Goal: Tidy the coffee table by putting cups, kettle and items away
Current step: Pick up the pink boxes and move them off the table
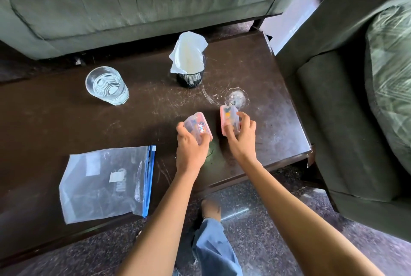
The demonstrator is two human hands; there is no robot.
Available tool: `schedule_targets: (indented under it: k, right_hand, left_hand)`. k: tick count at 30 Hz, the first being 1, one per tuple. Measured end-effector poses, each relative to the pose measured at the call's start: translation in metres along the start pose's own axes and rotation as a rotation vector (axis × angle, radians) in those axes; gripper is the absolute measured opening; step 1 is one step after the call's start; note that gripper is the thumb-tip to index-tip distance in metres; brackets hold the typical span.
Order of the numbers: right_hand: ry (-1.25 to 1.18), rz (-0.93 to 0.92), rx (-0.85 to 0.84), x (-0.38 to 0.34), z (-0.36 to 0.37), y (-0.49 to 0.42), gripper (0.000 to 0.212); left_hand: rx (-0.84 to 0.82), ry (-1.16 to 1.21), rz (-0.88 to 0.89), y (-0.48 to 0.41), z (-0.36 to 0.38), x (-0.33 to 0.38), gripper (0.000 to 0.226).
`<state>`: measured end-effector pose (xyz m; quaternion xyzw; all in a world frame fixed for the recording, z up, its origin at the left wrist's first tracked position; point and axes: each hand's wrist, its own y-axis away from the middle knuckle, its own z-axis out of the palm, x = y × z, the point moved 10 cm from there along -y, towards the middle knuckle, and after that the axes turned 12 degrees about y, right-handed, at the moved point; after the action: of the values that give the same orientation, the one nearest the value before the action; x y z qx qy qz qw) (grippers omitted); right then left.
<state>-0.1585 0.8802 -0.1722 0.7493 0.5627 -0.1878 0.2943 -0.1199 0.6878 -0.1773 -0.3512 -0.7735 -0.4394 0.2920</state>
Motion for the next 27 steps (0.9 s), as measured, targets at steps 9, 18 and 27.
schedule_targets:
  k: [9, 18, 27]
  right_hand:
    - [-0.182, 0.255, 0.05, 0.032, 0.005, 0.003, 0.036]
    - [-0.143, 0.288, 0.149, 0.03, -0.009, -0.005, 0.024]
    - [-0.091, 0.307, 0.239, 0.031, -0.021, -0.008, 0.026]
  left_hand:
    - [0.115, 0.049, -0.024, 0.005, -0.021, -0.02, 0.037]
    - [0.133, -0.053, -0.038, -0.005, -0.03, -0.01, 0.033]
    - [0.115, -0.006, 0.135, -0.004, -0.039, 0.007, 0.062]
